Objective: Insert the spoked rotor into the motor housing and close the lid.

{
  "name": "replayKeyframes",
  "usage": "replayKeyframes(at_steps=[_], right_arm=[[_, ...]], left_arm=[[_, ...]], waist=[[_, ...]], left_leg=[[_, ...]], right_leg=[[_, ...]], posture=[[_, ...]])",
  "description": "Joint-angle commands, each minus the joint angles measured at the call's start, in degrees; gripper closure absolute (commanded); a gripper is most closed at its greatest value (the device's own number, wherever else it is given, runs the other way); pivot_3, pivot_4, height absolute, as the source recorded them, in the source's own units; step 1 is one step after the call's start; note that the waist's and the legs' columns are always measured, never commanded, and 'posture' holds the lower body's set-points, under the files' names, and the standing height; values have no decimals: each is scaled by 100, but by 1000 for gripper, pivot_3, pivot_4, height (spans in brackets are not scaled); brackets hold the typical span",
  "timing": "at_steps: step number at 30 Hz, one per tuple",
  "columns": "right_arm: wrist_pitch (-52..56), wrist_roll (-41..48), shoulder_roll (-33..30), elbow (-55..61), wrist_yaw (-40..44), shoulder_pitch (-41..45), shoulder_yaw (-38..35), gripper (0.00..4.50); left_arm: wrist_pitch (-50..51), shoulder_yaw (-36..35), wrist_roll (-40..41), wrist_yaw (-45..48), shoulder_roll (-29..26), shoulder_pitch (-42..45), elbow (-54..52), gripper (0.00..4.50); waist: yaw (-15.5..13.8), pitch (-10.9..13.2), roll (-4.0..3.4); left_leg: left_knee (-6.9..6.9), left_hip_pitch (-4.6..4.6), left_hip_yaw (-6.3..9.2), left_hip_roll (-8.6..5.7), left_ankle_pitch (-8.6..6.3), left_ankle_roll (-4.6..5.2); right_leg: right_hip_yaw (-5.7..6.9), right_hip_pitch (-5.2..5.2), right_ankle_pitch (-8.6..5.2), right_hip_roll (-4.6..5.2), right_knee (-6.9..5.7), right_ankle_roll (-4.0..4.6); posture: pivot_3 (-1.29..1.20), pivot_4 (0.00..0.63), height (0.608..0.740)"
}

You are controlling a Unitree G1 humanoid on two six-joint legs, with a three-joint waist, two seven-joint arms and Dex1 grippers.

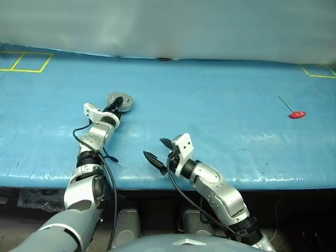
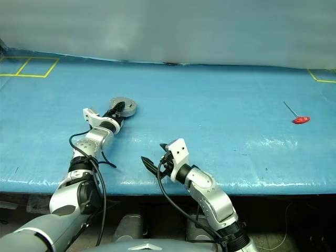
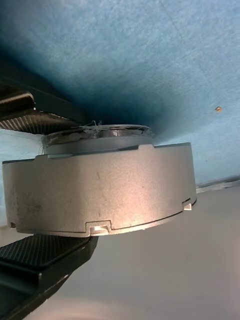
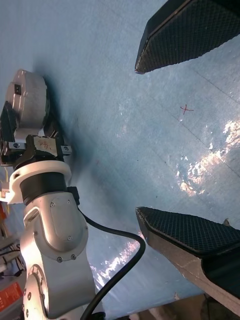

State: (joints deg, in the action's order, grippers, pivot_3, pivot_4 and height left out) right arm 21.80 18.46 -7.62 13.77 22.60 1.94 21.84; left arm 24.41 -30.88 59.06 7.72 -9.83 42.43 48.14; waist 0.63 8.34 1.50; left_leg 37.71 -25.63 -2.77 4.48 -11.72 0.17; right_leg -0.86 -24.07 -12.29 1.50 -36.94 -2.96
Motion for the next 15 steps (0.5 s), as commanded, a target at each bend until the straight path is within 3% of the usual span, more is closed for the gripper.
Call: replayKeyframes(at_steps=[1, 5, 11, 15], right_arm=[[8, 7, 73, 196, 42, -9, -43, 0], [29, -29, 100, 163, 40, -13, -39, 0], [109, -56, 114, 136, 74, 13, -2, 0], [141, -62, 131, 122, 102, 29, -2, 0]], left_arm=[[-36, -138, -175, 14, -67, 231, 25, 2095], [-18, -280, -301, -104, -80, 162, 1, 2095], [66, -455, -410, -248, -167, -50, -166, 138], [125, -505, -427, -272, -172, -129, -268, 60]], waist=[[0, 0, 0], [10, 0, 0], [56, -2, -1], [113, -2, -1]], left_leg=[[1, 2, 0, 0, 0, 0], [1, 11, 0, 0, 0, 0], [0, 39, -2, 2, 0, -1], [-3, 65, -8, 5, 0, -2]], right_leg=[[0, 2, 0, 0, 0, -1], [0, 11, 1, 1, 0, -1], [-1, 33, 1, 0, -4, 4], [-5, 50, -13, 0, -7, 33]], posture=[[0, 150, 740], [0, 150, 740], [0, 150, 740], [0, 150, 740]])
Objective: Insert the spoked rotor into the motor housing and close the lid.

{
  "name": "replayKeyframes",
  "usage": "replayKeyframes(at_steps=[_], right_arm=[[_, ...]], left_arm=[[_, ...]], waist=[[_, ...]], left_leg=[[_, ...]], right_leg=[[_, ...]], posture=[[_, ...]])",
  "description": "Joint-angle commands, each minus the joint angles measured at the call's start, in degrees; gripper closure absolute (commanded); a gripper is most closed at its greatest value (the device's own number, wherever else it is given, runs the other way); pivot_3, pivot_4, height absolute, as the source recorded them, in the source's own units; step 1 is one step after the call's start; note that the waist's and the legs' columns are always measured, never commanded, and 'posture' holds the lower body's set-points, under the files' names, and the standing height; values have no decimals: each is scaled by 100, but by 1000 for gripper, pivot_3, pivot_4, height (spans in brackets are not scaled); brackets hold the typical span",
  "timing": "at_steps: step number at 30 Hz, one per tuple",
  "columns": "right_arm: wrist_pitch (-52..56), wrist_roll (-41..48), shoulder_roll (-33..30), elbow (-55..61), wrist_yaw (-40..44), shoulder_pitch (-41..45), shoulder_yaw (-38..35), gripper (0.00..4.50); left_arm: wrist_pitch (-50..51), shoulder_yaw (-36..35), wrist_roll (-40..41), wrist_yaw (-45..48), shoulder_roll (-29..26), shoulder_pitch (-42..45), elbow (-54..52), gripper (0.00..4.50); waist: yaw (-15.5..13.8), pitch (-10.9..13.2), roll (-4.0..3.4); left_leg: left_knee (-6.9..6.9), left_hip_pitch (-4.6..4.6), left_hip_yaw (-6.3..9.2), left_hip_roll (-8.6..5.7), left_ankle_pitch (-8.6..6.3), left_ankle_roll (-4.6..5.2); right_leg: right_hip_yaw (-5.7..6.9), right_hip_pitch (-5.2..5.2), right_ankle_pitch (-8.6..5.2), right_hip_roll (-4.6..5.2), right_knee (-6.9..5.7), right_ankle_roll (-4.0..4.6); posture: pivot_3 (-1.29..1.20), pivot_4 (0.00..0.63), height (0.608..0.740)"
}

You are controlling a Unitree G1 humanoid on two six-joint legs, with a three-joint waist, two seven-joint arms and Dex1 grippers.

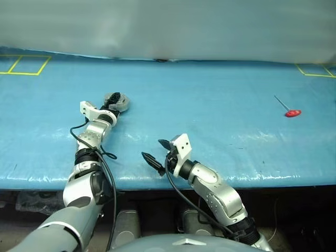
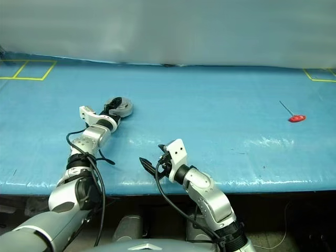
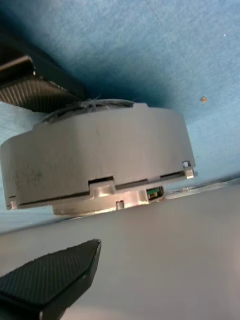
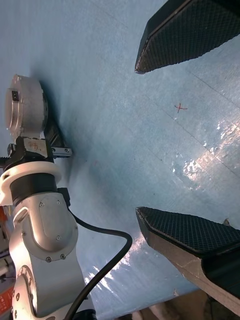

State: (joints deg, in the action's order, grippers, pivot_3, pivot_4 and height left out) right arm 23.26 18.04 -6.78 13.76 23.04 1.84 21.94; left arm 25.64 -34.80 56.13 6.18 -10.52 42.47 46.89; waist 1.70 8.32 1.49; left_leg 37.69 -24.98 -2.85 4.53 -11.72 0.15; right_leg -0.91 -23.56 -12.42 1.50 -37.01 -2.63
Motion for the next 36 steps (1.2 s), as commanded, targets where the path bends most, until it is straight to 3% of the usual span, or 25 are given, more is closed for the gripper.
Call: replayKeyframes(at_steps=[1, 20, 30, 36], right_arm=[[4, -27, 47, 113, 63, 51, -10, 0], [105, -133, 145, -38, 207, 159, -1, 0], [139, -172, 249, -179, 255, 233, 19, 0], [157, -178, 277, -213, 242, 226, -46, 0]], left_arm=[[15, -120, -139, -130, -91, -144, -175, 60], [1110, -202, -104, -874, -148, -1008, -1552, 60], [2701, -138, 166, -1238, -689, -1963, -2661, 60], [3494, 128, 315, -965, -1126, -2854, -3953, 60]], waist=[[12, 0, 1], [76, -12, 5], [136, -63, 4], [175, -71, 4]], left_leg=[[0, 3, 0, 1, 0, 0], [-36, 34, -15, 3, 1, -2], [-47, 56, -20, 7, 0, -4], [-61, 76, -29, 9, -1, -8]], right_leg=[[0, 2, 0, 0, -2, 1], [-13, 2, 2, -1, -7, 4], [-16, 1, -18, -1, -25, 38], [-27, 0, -22, 2, -31, 45]], posture=[[0, 150, 740], [0, 150, 740], [0, 150, 740], [0, 150, 740]])
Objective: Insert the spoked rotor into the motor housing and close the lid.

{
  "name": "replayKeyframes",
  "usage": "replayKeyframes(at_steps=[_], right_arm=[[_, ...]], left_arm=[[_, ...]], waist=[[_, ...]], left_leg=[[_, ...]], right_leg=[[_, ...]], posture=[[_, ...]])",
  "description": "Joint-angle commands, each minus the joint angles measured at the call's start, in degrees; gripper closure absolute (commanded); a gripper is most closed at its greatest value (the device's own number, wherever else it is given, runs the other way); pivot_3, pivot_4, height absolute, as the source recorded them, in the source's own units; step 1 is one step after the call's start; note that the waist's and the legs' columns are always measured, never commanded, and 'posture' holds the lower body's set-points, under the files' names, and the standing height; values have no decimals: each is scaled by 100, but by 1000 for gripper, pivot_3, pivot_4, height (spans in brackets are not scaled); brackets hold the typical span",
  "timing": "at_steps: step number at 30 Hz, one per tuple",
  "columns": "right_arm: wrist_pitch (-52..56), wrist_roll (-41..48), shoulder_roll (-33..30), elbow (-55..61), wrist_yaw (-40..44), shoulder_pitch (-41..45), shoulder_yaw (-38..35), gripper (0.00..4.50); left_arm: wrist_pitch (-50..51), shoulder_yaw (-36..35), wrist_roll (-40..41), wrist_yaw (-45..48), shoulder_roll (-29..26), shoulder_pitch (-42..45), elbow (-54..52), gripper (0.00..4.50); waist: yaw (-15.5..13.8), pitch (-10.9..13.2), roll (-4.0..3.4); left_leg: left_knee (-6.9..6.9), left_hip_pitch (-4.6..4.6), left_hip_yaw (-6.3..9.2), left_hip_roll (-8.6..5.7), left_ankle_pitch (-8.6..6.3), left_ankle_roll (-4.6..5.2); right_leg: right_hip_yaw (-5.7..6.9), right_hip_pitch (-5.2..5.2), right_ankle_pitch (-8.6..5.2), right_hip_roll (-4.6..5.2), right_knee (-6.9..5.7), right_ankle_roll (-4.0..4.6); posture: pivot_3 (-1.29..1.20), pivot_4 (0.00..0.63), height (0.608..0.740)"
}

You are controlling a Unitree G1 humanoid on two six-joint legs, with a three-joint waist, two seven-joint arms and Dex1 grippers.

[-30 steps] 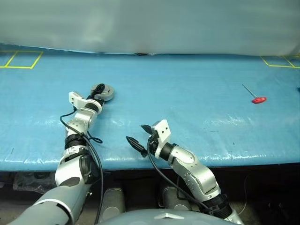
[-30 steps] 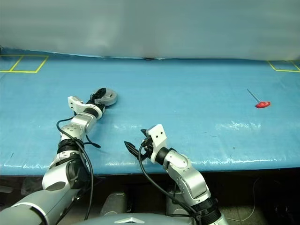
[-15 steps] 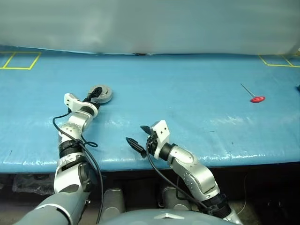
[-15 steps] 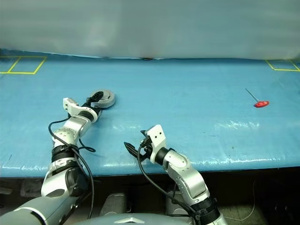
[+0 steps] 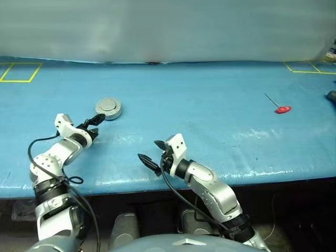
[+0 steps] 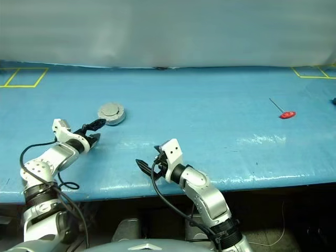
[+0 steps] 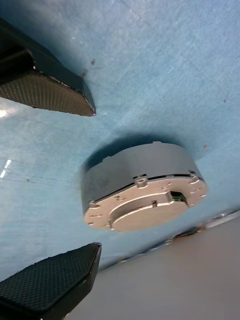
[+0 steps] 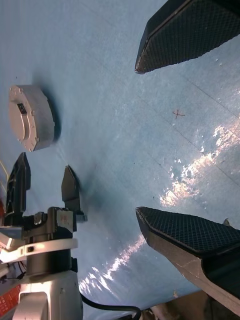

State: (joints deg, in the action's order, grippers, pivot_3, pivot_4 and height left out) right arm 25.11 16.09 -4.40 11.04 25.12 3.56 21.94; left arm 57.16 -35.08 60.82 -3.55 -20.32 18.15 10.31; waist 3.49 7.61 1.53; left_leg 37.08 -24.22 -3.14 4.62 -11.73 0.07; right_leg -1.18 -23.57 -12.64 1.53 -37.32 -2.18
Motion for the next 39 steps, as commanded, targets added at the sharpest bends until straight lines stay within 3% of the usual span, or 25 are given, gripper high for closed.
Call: replayKeyframes(at_steps=[1, 4, 9, 15, 19, 27, 39], right_arm=[[-51, 6, 32, 49, 14, 47, -93, 0], [-173, -23, -24, -4, -42, 43, -292, 0], [-519, -164, -113, -146, -241, 93, -755, 0], [-1269, -468, -300, -277, -365, 41, -1122, 0], [-1630, -636, -391, -286, -453, -150, -1249, 0], [-2092, -737, -228, -159, -612, -703, -1292, 0], [-2135, -739, -124, -246, -681, -699, -1364, 0]], left_arm=[[249, 450, -389, 263, -334, -707, -710, 60], [-571, 1177, -1196, 959, -650, -1631, -1942, 60], [-2398, 2013, -2633, 1454, -485, -2684, -3047, 60], [-4028, 2879, -4406, 1222, -137, -3284, -3373, 60], [-5273, 3379, -5589, 1087, -61, -3583, -3151, 60], [-6497, 3532, -5962, 1067, 517, -3889, -2739, 60], [-6831, 3336, -5682, 1360, 724, -3860, -2513, 60]], waist=[[-9, 0, 0], [9, 0, -4], [-82, 1, -4], [-221, 0, -2], [-244, -1, -1], [-267, 0, -3], [-260, 2, -6]], left_leg=[[-2, 2, -2, 0, 0, -1], [-16, 17, -11, 3, -6, -17], [-36, 32, -26, -3, -27, -53], [-65, 12, -43, -19, -27, -51], [-68, -58, -51, -23, -6, -14], [-69, -50, -76, -5, -7, -12], [-14, -49, -78, 3, -13, -14]], right_leg=[[0, 0, -2, 1, -2, 3], [-13, -5, -10, 9, -7, 18], [-22, -33, -14, 35, 3, 23], [-17, -52, -13, 76, 38, 22], [-21, -86, -9, 57, 38, 13], [-22, -86, -14, 32, 35, 8], [-17, -94, -17, 44, 32, -37]], posture=[[0, 150, 740], [0, 150, 740], [0, 150, 740], [0, 150, 740], [0, 150, 740], [0, 150, 740], [0, 150, 740]])
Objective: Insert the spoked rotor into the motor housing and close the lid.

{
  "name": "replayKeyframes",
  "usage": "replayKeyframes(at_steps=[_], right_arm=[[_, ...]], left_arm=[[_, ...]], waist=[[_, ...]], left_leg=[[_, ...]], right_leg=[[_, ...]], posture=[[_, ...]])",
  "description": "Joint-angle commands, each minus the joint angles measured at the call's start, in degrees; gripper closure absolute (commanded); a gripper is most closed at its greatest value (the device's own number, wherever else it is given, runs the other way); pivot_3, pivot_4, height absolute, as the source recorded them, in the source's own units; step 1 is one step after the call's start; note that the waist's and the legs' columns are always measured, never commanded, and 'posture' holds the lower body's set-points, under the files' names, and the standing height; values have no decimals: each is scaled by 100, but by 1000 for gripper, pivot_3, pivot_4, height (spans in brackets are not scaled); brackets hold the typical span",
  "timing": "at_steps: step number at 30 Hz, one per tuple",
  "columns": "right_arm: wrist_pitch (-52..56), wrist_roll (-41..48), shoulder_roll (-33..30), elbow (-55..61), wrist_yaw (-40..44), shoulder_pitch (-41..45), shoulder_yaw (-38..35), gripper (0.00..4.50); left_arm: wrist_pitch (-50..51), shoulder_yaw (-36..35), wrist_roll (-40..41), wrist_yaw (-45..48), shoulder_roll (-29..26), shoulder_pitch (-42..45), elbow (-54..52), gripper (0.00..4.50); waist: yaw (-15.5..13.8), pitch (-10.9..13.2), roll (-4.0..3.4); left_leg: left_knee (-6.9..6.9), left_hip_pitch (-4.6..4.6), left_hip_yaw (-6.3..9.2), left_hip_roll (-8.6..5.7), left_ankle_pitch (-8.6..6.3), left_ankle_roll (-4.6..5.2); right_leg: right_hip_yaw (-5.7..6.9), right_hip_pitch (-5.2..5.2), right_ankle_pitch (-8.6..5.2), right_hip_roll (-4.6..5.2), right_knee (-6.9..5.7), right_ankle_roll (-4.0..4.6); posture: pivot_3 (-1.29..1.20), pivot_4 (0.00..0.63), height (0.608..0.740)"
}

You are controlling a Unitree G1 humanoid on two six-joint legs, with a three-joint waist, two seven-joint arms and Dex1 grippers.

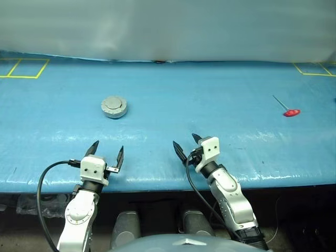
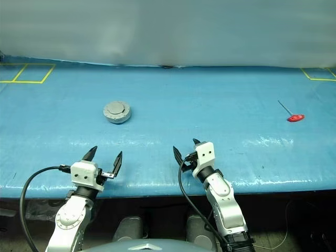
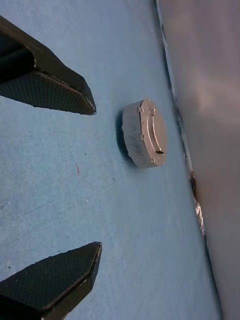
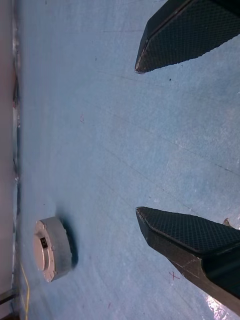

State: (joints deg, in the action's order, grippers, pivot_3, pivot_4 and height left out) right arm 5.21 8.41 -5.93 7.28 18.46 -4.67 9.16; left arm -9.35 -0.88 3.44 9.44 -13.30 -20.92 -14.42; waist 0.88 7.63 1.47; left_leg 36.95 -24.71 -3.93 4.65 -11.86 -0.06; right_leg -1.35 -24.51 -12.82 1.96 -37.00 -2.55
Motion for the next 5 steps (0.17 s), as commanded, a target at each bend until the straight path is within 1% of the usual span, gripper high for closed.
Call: replayKeyframes(at_steps=[1, 5], right_arm=[[-142, 27, 33, 122, -18, 137, -89, 0], [-135, -2, 53, 116, -31, 146, -63, 0]], left_arm=[[-187, -98, 58, 79, 24, 55, -28, 60], [-194, -144, 60, 138, 38, 89, 20, 60]], waist=[[1, 0, 0], [-4, 0, 0]], left_leg=[[0, 0, -1, -1, -1, 1], [-2, -2, -1, -1, -3, 6]], right_leg=[[1, 0, 0, 1, 0, 0], [3, 0, 2, -1, 0, 4]], posture=[[0, 150, 740], [0, 150, 740]])
